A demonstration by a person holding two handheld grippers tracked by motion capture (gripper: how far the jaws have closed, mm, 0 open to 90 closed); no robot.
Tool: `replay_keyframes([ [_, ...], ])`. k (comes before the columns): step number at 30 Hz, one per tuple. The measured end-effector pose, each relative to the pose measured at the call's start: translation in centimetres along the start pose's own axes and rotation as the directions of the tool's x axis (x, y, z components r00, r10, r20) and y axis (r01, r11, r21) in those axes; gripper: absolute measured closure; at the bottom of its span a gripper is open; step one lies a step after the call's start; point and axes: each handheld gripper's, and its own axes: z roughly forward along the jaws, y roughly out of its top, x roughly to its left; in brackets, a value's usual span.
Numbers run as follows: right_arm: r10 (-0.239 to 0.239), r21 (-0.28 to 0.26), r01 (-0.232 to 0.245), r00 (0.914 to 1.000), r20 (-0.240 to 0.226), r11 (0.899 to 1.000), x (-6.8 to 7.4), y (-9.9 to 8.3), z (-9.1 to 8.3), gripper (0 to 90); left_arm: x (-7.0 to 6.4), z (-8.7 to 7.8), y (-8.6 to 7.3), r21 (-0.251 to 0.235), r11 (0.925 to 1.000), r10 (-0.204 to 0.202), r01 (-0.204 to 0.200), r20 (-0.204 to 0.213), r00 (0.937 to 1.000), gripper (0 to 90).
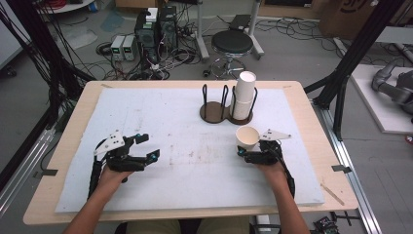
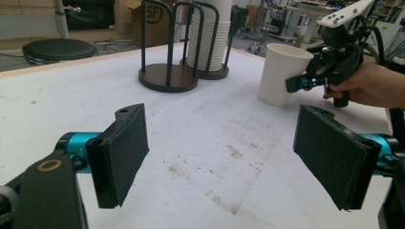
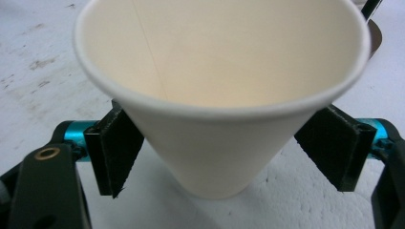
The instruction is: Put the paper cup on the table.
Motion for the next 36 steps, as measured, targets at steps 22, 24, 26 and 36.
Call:
replay_keyframes([
  [22,0.011,-0.139,-0.003,0.9981,0.061,0.990,0.8,-2.2,-7.9,19.4,0.3,-0.4,0.3,-0.050,0.9985,-0.025,0.023,-0.022,0.9994,17.8],
  [24,-0.002,-0.162,0.015,0.9969,0.079,0.987,1.0,-2.2,-8.6,19.4,0.3,-0.6,0.4,-0.058,0.9982,-0.019,0.018,-0.029,0.9994,17.3],
  [26,-0.015,-0.170,0.030,0.9959,0.090,0.985,1.1,-2.1,-9.0,19.4,0.2,-0.7,0.5,-0.067,0.9976,-0.019,0.017,-0.033,0.9993,17.2],
  [36,0.001,-0.201,0.016,0.9964,0.085,0.979,1.4,-1.7,-10.0,19.4,-0.2,-1.5,0.5,-0.074,0.9973,-0.008,0.005,-0.043,0.9990,17.1],
])
